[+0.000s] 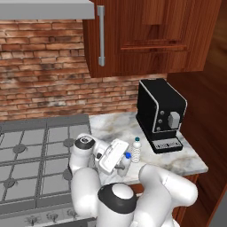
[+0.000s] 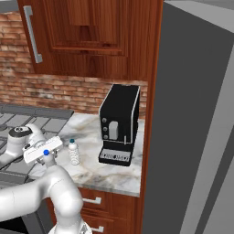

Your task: Take the bottled waters from the counter and place them in the freezer to freeze. Close the freezer door after placing the bottles.

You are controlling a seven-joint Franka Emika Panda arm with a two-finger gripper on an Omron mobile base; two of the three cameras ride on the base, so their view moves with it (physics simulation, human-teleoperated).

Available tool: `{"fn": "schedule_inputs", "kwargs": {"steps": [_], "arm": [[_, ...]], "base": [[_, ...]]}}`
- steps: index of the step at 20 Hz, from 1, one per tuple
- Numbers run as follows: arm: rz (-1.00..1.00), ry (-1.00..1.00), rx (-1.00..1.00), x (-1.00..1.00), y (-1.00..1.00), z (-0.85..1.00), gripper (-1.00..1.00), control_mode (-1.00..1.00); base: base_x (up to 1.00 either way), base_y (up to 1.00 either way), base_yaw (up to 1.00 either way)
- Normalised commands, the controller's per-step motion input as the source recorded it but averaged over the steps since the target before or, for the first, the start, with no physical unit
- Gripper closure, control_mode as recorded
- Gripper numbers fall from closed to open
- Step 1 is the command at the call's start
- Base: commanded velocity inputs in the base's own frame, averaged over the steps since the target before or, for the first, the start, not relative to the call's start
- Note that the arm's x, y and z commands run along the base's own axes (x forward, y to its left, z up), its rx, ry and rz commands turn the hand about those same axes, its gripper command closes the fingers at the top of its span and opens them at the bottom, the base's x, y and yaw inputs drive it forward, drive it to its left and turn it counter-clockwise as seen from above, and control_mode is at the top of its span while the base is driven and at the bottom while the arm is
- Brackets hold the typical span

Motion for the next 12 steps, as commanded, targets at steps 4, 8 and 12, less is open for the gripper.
{"fn": "schedule_inputs", "kwargs": {"steps": [4,8,12], "arm": [[0.02,0.0,0.0,0.0,0.01,0.0,1.0,-1.0],[0.0,0.0,0.0,0.02,0.0,0.0,1.0,-1.0],[0.05,0.08,0.07,-0.04,0.0,0.15,1.0,-1.0]], "base": [[0.0,0.0,0.0],[0.0,0.0,0.0],[0.0,0.0,0.0]]}}
